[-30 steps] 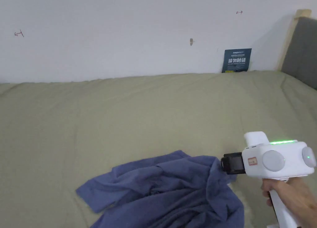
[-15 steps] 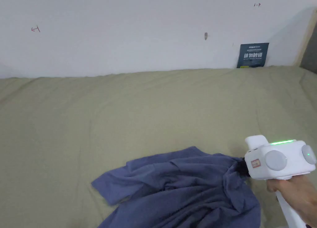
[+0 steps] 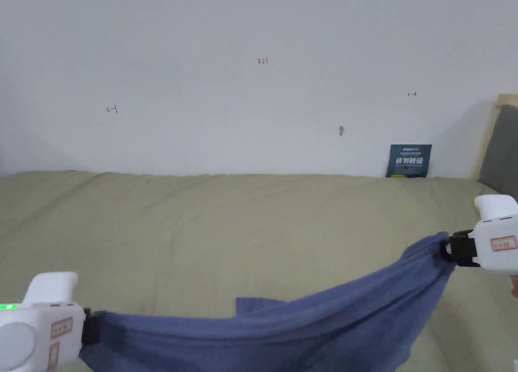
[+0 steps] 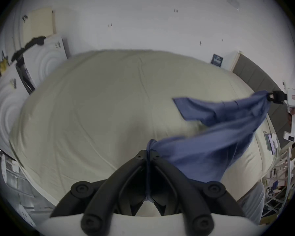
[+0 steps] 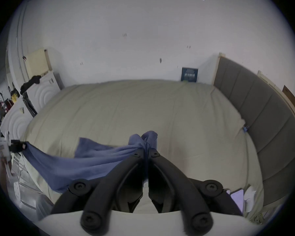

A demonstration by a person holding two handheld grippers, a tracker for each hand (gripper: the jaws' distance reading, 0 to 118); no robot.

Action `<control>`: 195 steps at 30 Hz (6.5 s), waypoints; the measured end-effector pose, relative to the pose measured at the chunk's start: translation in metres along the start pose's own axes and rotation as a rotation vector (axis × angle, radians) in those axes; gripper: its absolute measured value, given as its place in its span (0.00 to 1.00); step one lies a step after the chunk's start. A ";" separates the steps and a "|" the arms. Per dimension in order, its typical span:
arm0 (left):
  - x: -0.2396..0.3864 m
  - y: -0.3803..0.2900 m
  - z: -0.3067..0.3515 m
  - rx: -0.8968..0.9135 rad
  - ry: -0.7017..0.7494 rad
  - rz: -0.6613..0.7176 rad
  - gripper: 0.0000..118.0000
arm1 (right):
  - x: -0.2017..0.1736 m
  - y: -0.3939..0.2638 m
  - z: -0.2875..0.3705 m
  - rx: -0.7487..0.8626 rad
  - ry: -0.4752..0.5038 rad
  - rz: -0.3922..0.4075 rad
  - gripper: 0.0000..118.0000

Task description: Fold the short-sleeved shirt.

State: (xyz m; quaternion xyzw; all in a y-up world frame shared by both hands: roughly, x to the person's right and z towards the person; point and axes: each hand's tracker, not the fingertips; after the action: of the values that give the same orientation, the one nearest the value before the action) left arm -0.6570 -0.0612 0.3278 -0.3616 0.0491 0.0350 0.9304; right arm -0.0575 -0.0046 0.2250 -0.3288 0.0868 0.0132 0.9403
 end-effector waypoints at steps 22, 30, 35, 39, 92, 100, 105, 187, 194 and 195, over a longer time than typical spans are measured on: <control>0.048 0.192 0.154 0.401 0.122 -0.023 0.00 | 0.006 0.116 0.175 0.331 -0.108 -0.043 0.04; 0.052 0.218 0.129 0.411 0.129 0.012 0.00 | 0.004 0.141 0.149 0.361 -0.142 -0.071 0.04; 0.062 0.241 0.108 0.437 0.175 -0.016 0.00 | 0.002 0.164 0.117 0.368 -0.170 -0.079 0.04; 0.068 0.268 0.084 0.442 0.204 -0.027 0.00 | 0.001 0.187 0.089 0.372 -0.194 -0.052 0.04; 0.021 -0.085 -0.064 -0.103 0.138 -0.003 0.00 | 0.012 -0.212 -0.047 -0.142 -0.118 -0.195 0.04; 0.017 -0.139 -0.039 -0.147 0.111 -0.019 0.00 | 0.005 -0.253 -0.005 -0.140 -0.114 -0.261 0.05; 0.016 -0.143 -0.034 -0.092 0.065 0.012 0.21 | -0.005 -0.256 -0.001 -0.103 -0.176 -0.177 0.53; 0.028 -0.132 -0.069 -0.272 -0.091 0.020 0.07 | -0.055 -0.063 -0.303 -0.401 -0.075 0.196 1.00; 0.025 -0.135 -0.072 -0.279 -0.093 0.024 0.07 | -0.060 -0.055 -0.295 -0.456 -0.009 0.189 0.80; 0.024 -0.135 -0.072 -0.279 -0.092 0.022 0.07 | -0.066 -0.054 -0.285 -0.435 -0.018 0.218 0.66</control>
State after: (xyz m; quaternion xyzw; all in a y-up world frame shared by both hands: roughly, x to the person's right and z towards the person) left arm -0.6239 -0.2091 0.3624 -0.4848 0.0050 0.0682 0.8720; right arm -0.1619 -0.2216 0.0503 -0.5123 0.1088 0.1361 0.8410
